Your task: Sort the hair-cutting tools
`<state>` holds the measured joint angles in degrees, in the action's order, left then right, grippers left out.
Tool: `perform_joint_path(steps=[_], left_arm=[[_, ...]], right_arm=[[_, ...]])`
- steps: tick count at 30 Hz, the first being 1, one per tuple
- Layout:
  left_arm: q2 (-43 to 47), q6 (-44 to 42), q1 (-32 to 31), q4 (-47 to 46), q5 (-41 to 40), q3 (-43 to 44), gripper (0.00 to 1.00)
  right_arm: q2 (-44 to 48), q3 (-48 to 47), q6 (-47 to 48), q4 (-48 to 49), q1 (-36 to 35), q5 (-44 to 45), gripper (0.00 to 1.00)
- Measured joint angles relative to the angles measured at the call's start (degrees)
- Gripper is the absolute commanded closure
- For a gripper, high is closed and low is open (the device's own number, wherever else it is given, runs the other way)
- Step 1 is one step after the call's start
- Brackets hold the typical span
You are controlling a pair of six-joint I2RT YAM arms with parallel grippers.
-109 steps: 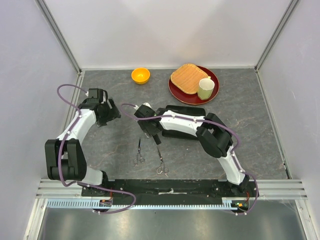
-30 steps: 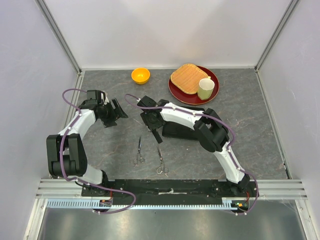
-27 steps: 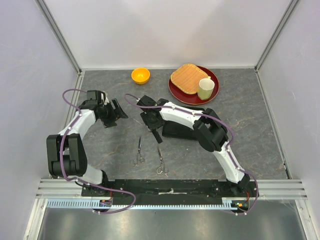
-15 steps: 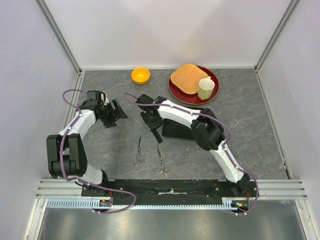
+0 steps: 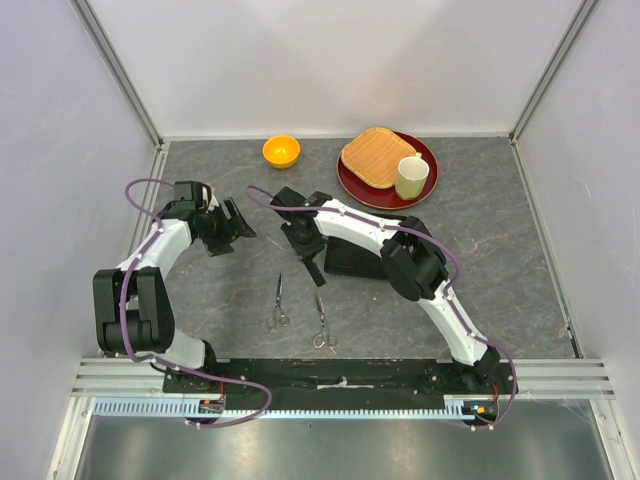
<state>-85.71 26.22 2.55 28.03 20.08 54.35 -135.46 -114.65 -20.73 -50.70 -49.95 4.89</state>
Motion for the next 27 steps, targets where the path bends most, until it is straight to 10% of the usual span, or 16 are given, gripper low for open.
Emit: perform_joint_path(steps=[27], left_arm=[[-2.01,3.72,-0.44,-6.91,11.23,-3.34,0.19]], right_arm=[[4.13,-0.02,-0.92,0.68,-0.07,2.78,0.65]])
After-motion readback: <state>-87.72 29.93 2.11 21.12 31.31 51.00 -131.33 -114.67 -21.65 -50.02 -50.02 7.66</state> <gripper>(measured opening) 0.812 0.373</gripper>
